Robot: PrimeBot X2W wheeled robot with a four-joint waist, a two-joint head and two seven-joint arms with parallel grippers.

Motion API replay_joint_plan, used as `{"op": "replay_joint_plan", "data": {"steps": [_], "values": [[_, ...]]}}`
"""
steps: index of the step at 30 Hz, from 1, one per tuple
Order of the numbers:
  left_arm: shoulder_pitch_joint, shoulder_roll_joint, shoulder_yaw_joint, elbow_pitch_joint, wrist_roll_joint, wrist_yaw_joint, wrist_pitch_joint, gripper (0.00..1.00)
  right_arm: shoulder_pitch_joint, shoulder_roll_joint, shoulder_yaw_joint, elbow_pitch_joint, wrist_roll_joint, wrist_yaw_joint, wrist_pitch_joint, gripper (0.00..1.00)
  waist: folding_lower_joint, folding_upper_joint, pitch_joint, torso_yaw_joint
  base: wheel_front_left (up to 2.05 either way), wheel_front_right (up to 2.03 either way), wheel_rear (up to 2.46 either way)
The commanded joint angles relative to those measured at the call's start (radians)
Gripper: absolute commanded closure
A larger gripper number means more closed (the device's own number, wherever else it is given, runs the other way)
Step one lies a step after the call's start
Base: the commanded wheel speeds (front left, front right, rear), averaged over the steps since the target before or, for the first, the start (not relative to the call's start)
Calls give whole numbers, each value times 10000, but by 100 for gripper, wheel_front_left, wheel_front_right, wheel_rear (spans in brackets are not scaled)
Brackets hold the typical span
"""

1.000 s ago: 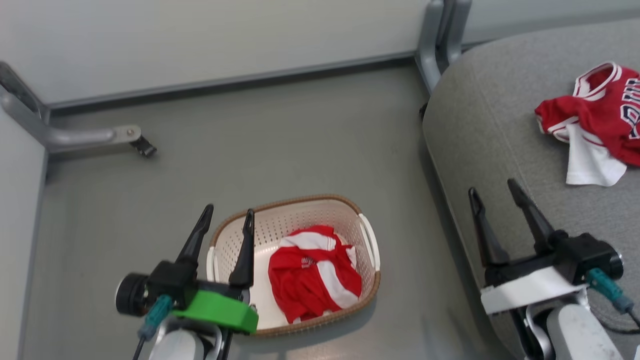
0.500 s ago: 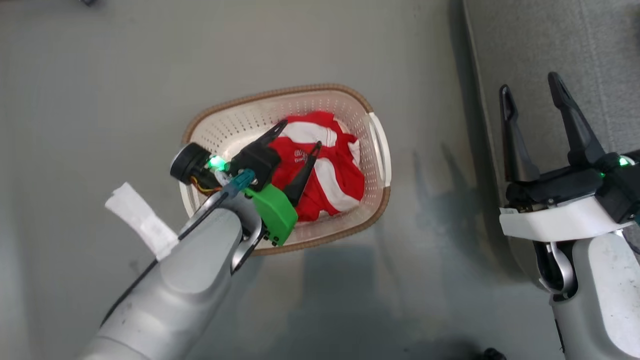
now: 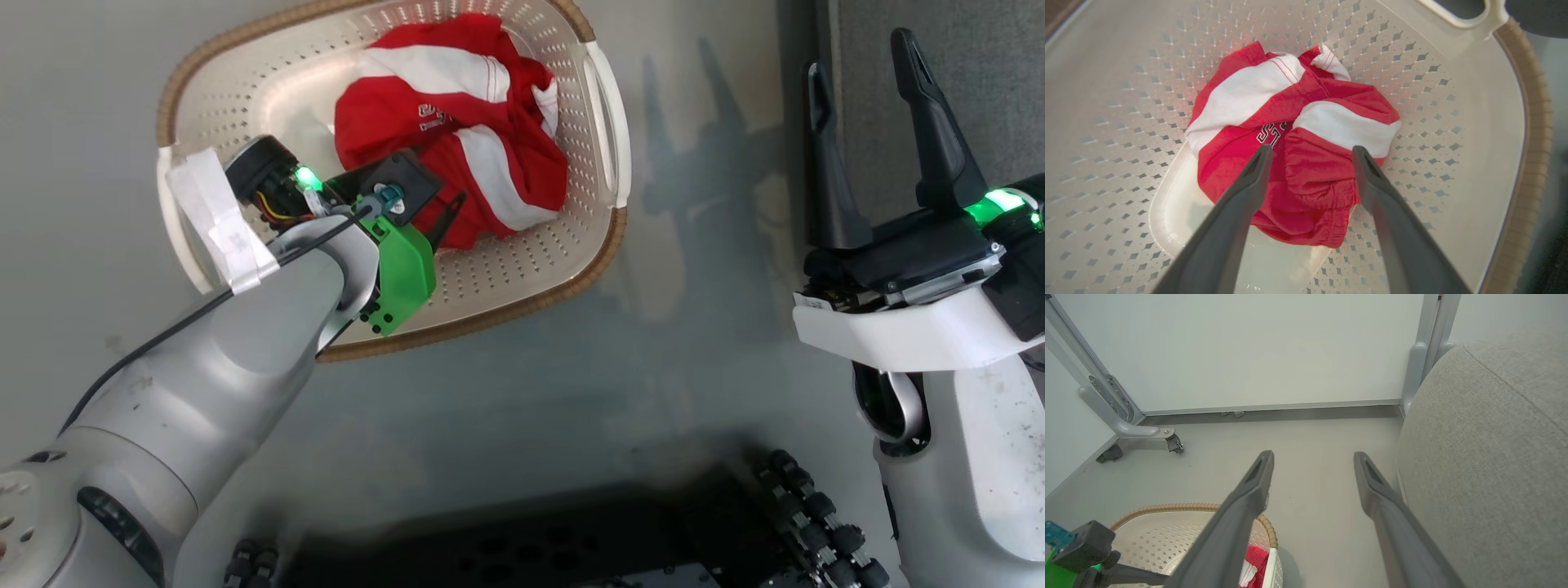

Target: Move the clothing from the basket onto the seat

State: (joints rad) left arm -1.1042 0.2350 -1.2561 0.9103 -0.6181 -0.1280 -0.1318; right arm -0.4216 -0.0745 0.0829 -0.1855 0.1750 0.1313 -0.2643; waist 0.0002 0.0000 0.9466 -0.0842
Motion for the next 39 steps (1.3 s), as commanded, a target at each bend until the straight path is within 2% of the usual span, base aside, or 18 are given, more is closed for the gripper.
{"op": "replay_joint_plan", "data": {"steps": [1, 8, 12, 17, 22, 27, 32, 34, 39], "values": [[-337, 129, -70, 72, -125, -26, 80, 0, -203, 54, 15, -125, -64, -10, -4, 0, -2, 0, 1425, -787, 0, 0, 0], [-653, 85, -249, 382, -95, -25, 363, 0, 112, 102, 123, -439, -117, -12, -4, 0, -2, 0, 1727, -785, 0, 0, 0], [-788, 86, -247, 847, 633, -25, 419, 0, 307, 106, 251, -612, -95, -10, -4, 0, -2, 0, 1809, -832, 0, 0, 0], [-1249, -289, -254, 1928, 1126, 30, -257, 0, 569, 60, 177, -713, -149, -10, -4, 0, -2, 0, 1954, -727, 0, 0, 0], [-1608, -816, -181, 2608, 1164, 166, -977, 0, 652, 36, 46, -722, -172, -10, -4, 0, -2, 0, 2011, -555, 0, 0, 0], [-1755, -1100, -202, 3166, 1366, 274, -944, 0, 642, -28, 105, -712, -191, -10, -4, 0, -2, 0, 2021, -410, 0, 0, 0], [-1276, -1311, 171, 3356, 339, -12, 52, 0, 613, -125, 271, -758, -320, -10, -4, 0, -2, 0, 2010, -414, 0, 0, 0], [-890, -1428, 128, 2807, -286, -35, 616, 0, 648, -141, 329, -752, -359, -12, -4, 0, -2, 0, 1999, -467, 0, 0, 0], [-611, -914, -95, 1337, -1656, -20, 1731, 0, 737, -165, 346, -783, -408, -10, -4, 0, -2, 0, 2007, -524, 0, 0, 0]]}}
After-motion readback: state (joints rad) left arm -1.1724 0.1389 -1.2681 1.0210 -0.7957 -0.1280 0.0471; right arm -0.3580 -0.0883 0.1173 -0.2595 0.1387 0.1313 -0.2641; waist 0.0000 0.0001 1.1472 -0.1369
